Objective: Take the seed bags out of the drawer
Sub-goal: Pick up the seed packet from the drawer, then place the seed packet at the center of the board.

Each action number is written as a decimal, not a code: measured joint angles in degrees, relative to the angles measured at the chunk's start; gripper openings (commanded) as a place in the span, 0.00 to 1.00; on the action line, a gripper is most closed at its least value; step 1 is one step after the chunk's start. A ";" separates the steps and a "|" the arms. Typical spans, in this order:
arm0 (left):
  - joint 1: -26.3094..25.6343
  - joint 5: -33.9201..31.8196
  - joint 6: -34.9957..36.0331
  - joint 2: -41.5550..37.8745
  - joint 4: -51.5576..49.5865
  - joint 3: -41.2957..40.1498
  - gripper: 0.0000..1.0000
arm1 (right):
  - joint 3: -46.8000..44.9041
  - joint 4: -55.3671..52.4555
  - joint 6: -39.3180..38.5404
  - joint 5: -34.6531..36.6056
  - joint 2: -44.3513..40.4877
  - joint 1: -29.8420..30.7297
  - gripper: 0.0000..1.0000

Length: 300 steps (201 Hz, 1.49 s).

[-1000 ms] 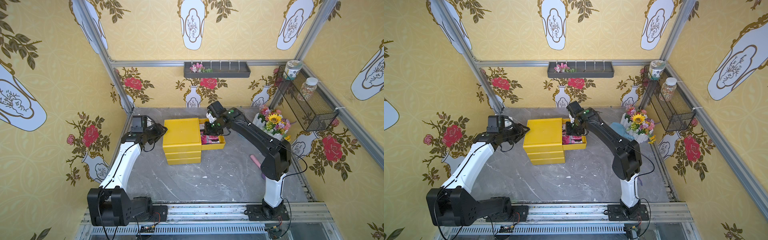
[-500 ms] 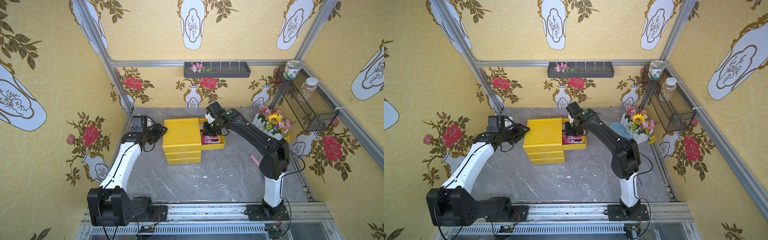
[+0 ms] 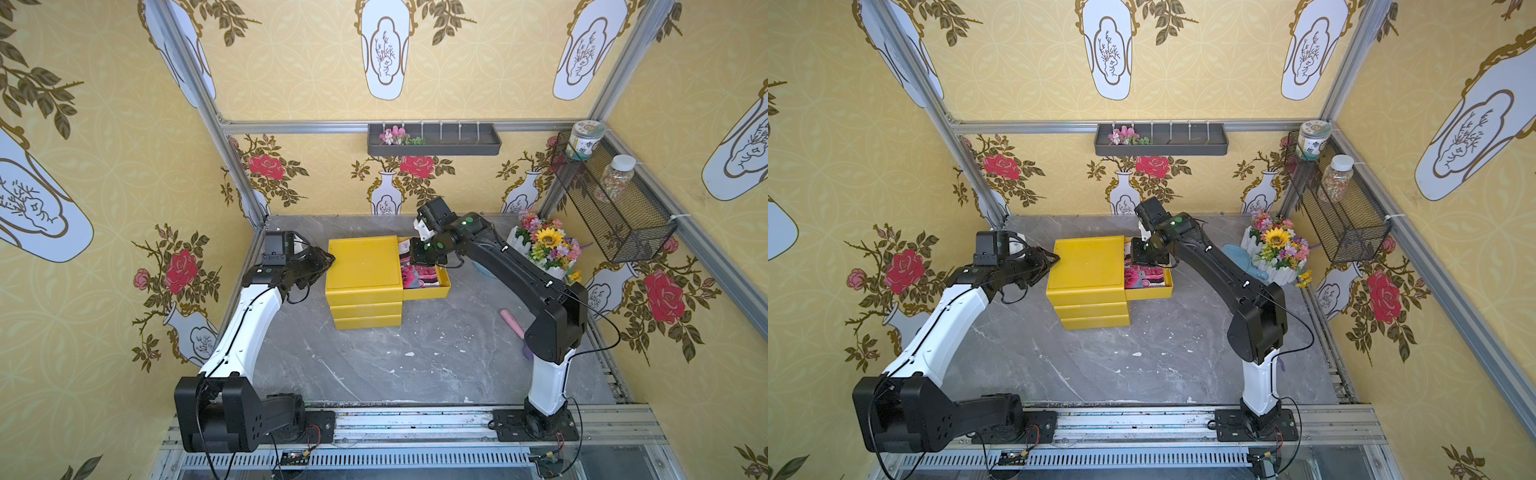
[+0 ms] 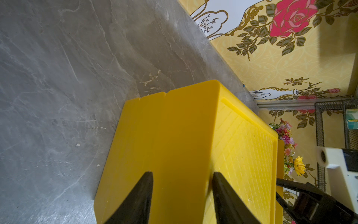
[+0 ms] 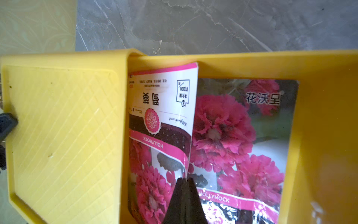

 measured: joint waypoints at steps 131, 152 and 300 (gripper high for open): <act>0.02 0.98 0.28 1.07 -1.01 1.11 0.53 | 0.00 -2.43 -4.13 5.62 -9.57 -4.44 0.00; 0.02 1.01 0.28 1.07 -1.01 1.11 0.54 | 0.00 -2.47 -4.37 5.35 -10.75 -6.25 0.00; 0.02 0.92 0.26 1.18 -1.81 1.70 0.53 | -4.04 -1.01 -5.22 -1.79 -19.65 -28.00 0.00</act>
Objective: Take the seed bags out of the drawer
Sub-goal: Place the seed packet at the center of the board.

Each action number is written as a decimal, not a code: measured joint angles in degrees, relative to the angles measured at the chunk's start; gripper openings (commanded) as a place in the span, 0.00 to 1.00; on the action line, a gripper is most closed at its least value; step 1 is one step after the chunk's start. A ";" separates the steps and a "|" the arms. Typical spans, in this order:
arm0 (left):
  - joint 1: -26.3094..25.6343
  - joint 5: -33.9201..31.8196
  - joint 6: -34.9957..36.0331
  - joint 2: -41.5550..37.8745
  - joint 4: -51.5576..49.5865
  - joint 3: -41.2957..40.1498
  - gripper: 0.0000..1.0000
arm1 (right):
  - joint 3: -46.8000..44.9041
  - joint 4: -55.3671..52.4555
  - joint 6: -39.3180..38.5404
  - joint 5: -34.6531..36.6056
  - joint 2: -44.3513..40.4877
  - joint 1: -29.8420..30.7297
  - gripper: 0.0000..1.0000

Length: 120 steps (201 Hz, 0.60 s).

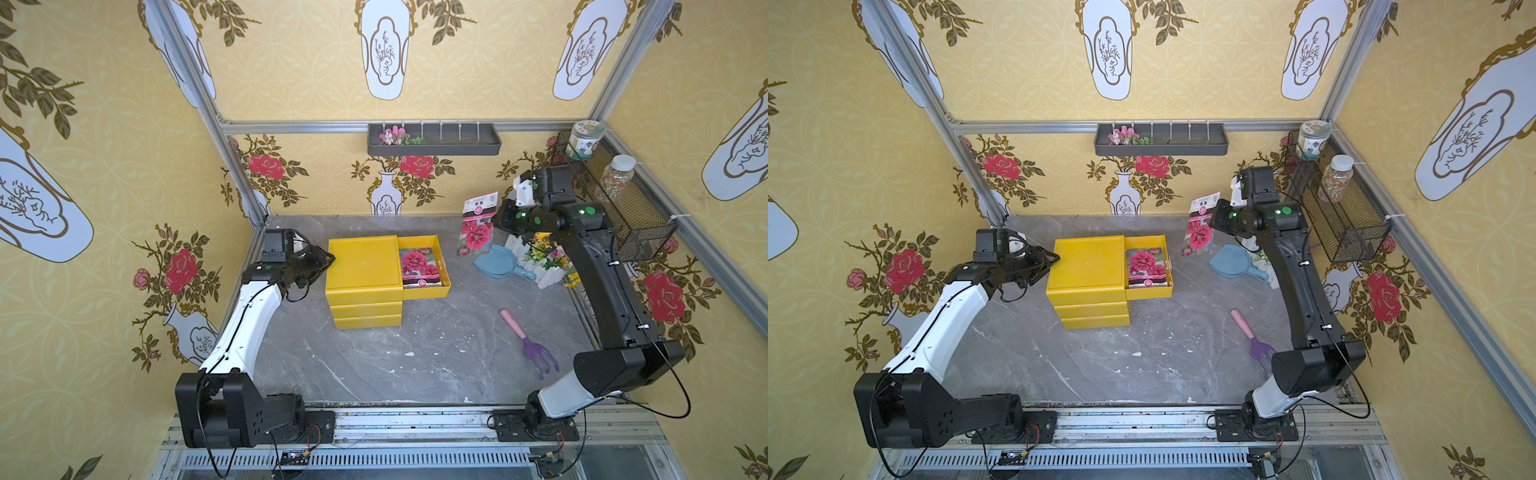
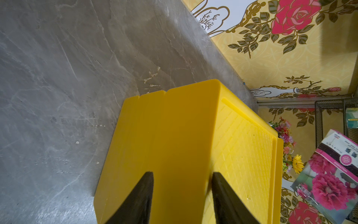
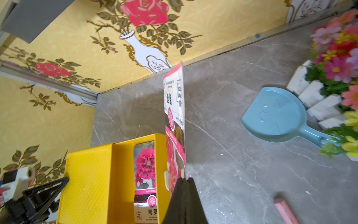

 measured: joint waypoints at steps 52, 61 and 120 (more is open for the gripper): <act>0.00 0.02 0.00 0.11 -0.39 0.20 0.53 | -13.70 3.39 -0.66 -2.23 -0.13 -4.42 0.00; 0.00 0.02 0.00 0.11 -0.44 0.20 0.53 | -16.00 4.17 -0.70 -3.02 0.22 -4.42 0.00; 0.00 0.02 0.00 0.09 -0.44 0.15 0.53 | -25.11 9.16 -1.70 -8.48 7.19 -1.09 0.00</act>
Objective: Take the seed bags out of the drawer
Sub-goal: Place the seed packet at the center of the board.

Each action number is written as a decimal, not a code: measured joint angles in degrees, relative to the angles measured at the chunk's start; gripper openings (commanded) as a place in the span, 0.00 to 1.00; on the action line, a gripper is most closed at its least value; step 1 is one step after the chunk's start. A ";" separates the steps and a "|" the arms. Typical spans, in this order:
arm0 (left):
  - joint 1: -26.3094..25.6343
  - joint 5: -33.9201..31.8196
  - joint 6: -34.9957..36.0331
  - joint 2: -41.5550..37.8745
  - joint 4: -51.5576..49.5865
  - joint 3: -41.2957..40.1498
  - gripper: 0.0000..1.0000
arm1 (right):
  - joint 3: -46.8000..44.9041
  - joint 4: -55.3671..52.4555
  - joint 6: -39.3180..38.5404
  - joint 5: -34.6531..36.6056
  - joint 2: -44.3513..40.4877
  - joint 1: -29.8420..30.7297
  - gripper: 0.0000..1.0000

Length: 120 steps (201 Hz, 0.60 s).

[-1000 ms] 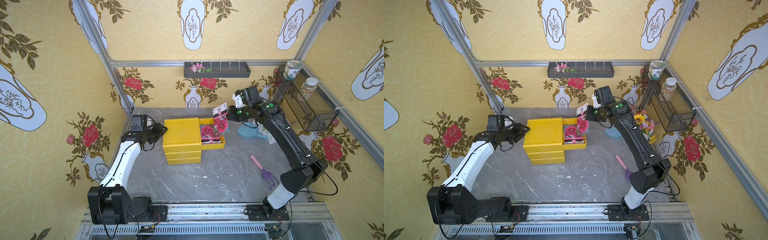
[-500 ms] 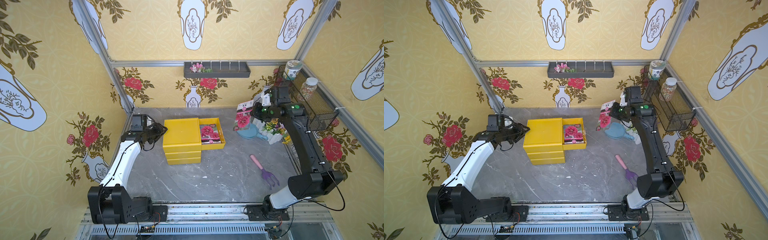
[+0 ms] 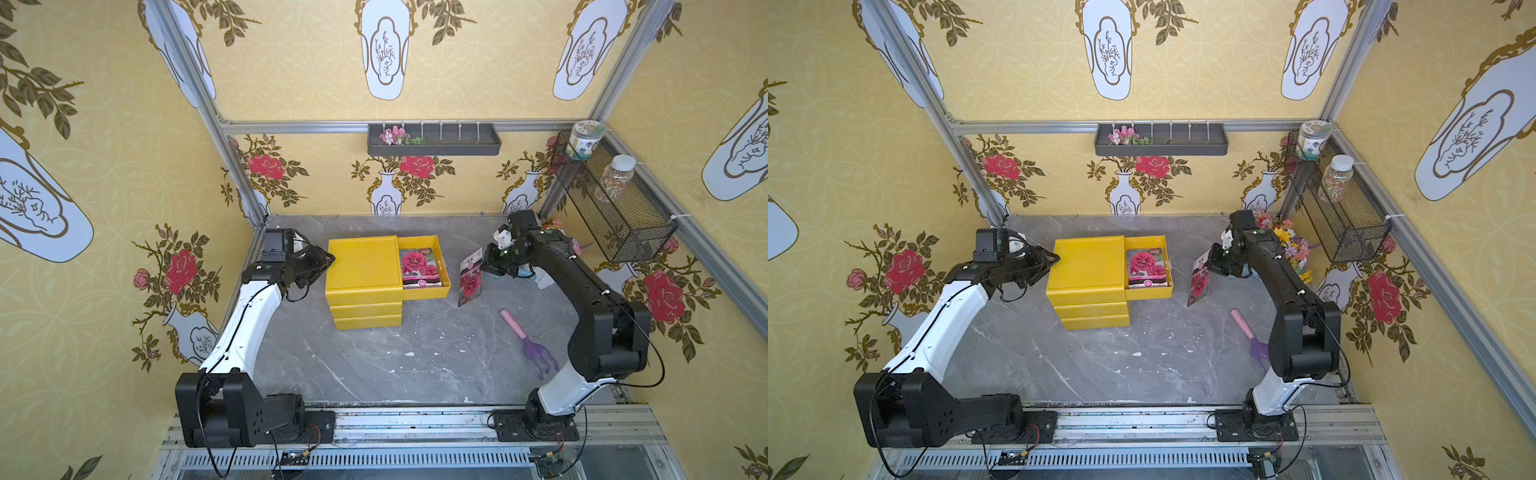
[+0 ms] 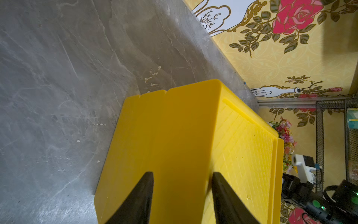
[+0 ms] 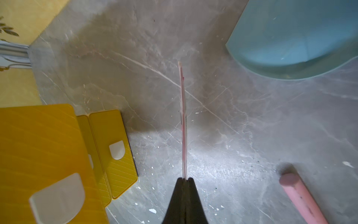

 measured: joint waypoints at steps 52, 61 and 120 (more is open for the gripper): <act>0.00 -0.02 -0.04 -0.07 0.04 -0.02 0.53 | 0.98 1.01 -1.53 -0.68 6.75 3.32 0.00; 0.00 -0.02 -0.04 -0.09 0.04 -0.02 0.53 | 1.49 0.98 -1.90 -0.37 7.41 3.41 0.00; 0.00 -0.11 -0.04 -0.07 0.11 -0.07 0.53 | 3.13 -2.08 -6.03 9.79 11.34 3.80 0.25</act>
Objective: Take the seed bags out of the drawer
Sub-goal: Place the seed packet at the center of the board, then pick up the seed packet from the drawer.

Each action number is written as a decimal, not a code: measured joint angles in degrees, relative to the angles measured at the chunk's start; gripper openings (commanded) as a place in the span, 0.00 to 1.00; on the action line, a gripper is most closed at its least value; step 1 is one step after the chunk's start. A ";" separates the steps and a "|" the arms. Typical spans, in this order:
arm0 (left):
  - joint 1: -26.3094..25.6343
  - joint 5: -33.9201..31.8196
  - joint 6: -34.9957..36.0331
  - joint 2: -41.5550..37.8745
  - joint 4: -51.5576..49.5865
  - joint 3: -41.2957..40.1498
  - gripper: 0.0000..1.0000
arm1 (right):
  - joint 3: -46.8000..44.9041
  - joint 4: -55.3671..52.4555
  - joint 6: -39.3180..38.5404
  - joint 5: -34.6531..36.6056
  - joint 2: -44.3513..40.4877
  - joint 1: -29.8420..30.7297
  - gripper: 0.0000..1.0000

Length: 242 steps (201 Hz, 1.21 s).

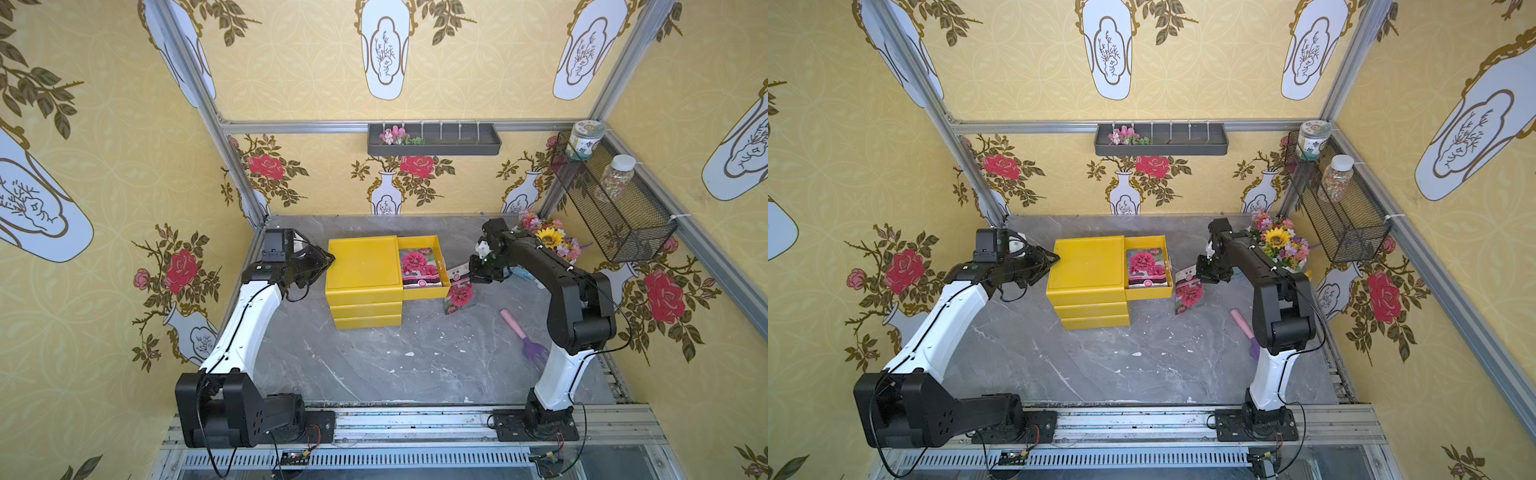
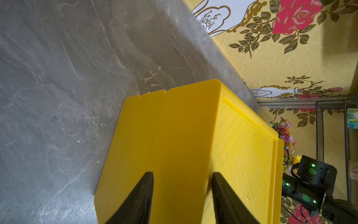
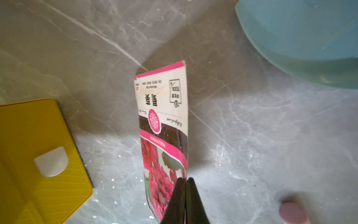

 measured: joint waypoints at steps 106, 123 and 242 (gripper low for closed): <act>0.00 -1.38 0.68 1.11 -4.61 4.74 0.56 | 8.83 -8.68 0.26 10.49 -10.47 4.39 0.60; 0.00 -1.36 0.68 0.37 -5.29 5.79 0.58 | 9.66 -10.34 0.87 10.36 -13.62 5.75 0.61; -2.78 -5.01 0.66 -7.89 -12.00 2.21 0.59 | 14.29 -13.46 4.66 -4.44 -21.29 14.40 0.46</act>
